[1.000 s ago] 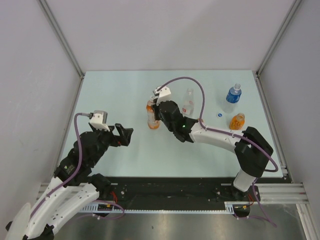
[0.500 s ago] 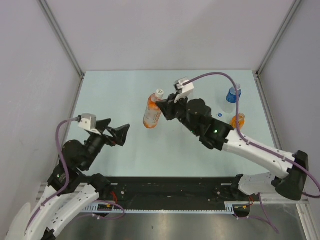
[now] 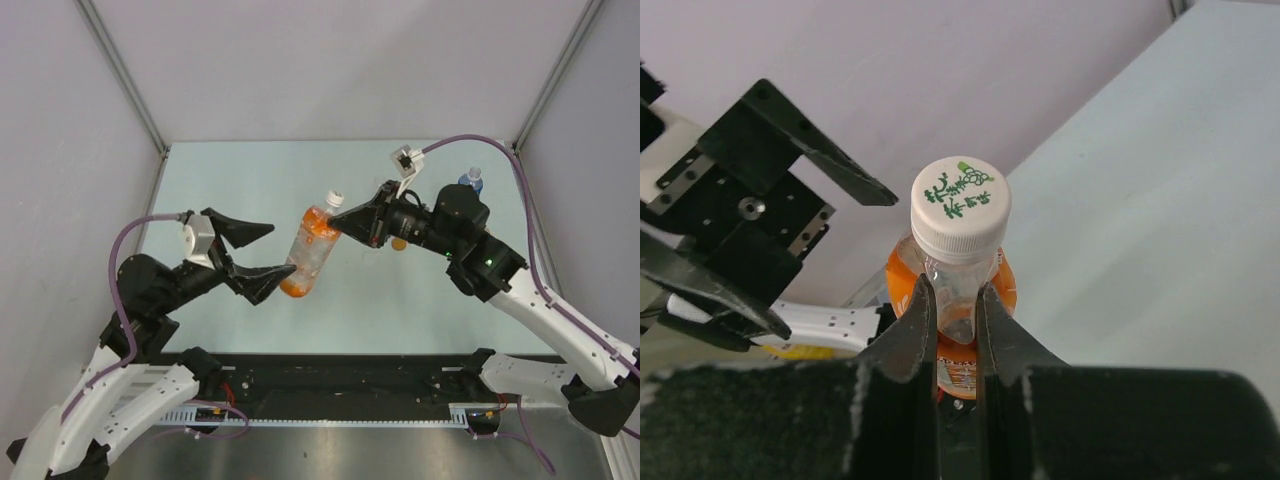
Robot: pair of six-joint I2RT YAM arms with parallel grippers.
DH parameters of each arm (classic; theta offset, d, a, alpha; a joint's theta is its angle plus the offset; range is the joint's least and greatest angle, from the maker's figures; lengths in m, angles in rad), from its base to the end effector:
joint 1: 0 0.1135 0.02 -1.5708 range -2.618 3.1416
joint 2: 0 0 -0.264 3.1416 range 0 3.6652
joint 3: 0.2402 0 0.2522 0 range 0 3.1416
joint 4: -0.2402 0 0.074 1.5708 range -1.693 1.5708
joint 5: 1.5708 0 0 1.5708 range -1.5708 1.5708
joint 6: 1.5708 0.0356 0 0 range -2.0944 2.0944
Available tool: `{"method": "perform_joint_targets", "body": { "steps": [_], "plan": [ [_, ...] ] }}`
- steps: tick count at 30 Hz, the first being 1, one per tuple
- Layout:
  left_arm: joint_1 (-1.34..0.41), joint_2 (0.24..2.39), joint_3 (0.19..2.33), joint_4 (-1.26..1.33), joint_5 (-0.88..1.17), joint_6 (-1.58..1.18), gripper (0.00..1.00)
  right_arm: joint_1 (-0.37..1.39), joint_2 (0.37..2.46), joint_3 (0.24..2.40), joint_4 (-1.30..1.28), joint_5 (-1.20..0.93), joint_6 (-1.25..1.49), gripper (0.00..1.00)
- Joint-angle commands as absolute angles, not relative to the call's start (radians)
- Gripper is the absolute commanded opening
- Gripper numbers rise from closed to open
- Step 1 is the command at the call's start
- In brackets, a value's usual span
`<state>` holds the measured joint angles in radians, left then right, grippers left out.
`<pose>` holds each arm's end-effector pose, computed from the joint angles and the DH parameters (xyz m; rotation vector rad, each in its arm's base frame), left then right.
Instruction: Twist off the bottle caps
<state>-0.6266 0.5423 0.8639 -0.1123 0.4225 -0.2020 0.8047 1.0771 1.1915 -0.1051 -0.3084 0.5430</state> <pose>0.0817 -0.0772 0.4062 0.6584 1.2925 -0.9723 0.1581 0.1800 0.4345 -0.4851 1.6467 1.2741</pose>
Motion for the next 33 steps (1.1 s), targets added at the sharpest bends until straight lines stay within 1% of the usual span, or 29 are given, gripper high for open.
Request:
{"method": "perform_joint_targets", "body": {
  "steps": [1,5,9,11,15,18,24,26,33],
  "plan": [
    [-0.568,0.613,0.933,-0.012,0.675,-0.261,1.00,0.772,0.985,1.218,-0.103,-0.456,0.583,0.00],
    [-0.515,0.664,0.913,0.103,0.802,-0.386,1.00,0.769,0.930,1.184,-0.083,-0.491,0.565,0.00],
    [-0.514,0.721,0.887,0.256,0.879,-0.500,1.00,0.767,0.891,1.147,-0.046,-0.502,0.563,0.00],
    [-0.515,0.741,0.871,0.310,0.897,-0.566,1.00,0.767,0.881,1.134,-0.015,-0.512,0.565,0.00],
    [-0.515,0.772,0.848,0.496,0.956,-0.699,1.00,0.767,0.879,1.128,0.031,-0.511,0.563,0.00],
    [-0.515,0.793,0.845,0.546,0.985,-0.759,1.00,0.767,0.884,1.123,0.066,-0.506,0.566,0.00],
    [-0.528,0.801,0.825,0.552,1.025,-0.788,1.00,0.772,0.893,1.111,0.129,-0.492,0.571,0.00],
    [-0.541,0.802,0.822,0.505,1.023,-0.759,1.00,0.775,0.900,1.109,0.153,-0.495,0.581,0.00],
    [-0.569,0.804,0.815,0.466,1.012,-0.715,1.00,0.804,0.950,1.109,0.277,-0.502,0.612,0.00]
  ]
}}
